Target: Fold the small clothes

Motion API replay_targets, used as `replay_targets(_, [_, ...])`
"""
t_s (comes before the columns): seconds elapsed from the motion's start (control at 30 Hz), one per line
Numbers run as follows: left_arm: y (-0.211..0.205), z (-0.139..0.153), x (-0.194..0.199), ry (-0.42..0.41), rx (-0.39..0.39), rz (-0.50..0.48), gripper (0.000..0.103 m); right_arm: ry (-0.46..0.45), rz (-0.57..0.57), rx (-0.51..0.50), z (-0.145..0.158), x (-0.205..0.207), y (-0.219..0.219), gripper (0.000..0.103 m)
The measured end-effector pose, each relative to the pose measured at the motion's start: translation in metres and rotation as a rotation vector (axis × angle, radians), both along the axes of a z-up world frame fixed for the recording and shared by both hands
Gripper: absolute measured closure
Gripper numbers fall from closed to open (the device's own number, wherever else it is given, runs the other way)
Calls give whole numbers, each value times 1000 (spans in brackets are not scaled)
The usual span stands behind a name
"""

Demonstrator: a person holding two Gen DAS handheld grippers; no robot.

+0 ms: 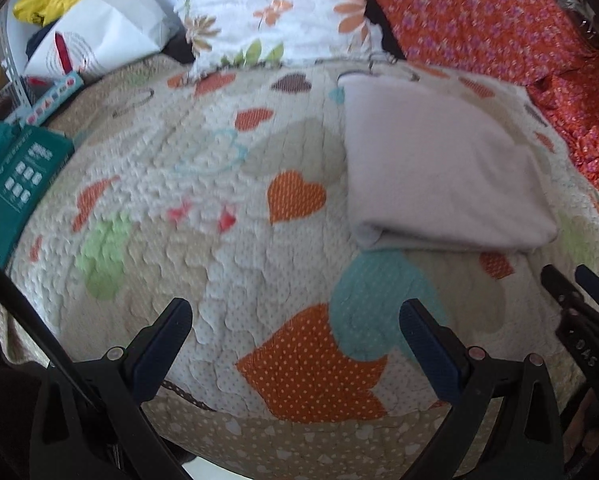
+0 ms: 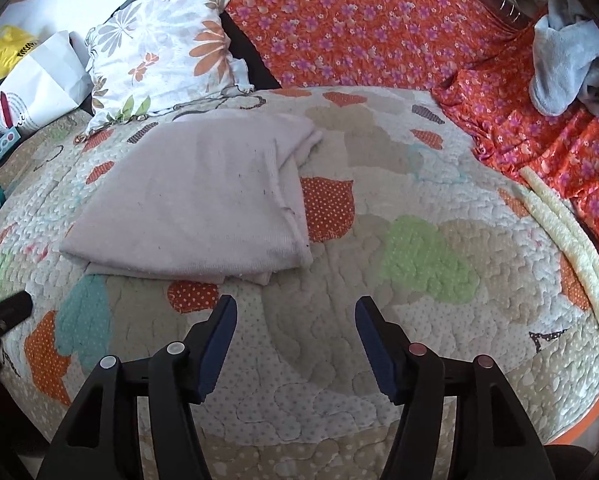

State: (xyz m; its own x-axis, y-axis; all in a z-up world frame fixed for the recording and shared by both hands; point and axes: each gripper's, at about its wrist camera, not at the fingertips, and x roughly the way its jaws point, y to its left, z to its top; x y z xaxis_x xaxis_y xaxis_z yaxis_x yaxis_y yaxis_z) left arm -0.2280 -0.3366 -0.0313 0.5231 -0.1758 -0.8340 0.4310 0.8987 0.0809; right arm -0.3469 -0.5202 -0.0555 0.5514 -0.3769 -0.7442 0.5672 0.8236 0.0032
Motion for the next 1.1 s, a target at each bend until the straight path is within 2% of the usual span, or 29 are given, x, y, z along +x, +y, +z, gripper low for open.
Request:
replay_targets(0.27, [6, -37, 14, 127, 25, 26, 0, 35, 4, 5, -11, 7, 2, 35])
replay_targets(0.33, [10, -43, 17, 158, 2, 37, 0, 43, 7, 8, -14, 9, 3, 35])
replay_targets(0.77, [16, -49, 16, 160, -52, 41, 0, 59, 15, -5, -20, 15, 8, 33])
replay_targets(0.9, [15, -45, 19, 183, -45, 36, 0, 57, 14, -8, -20, 15, 8, 33])
replay_targets(1.1, [20, -32, 14, 208, -101, 57, 0, 48, 16, -27, -17, 12, 11, 33])
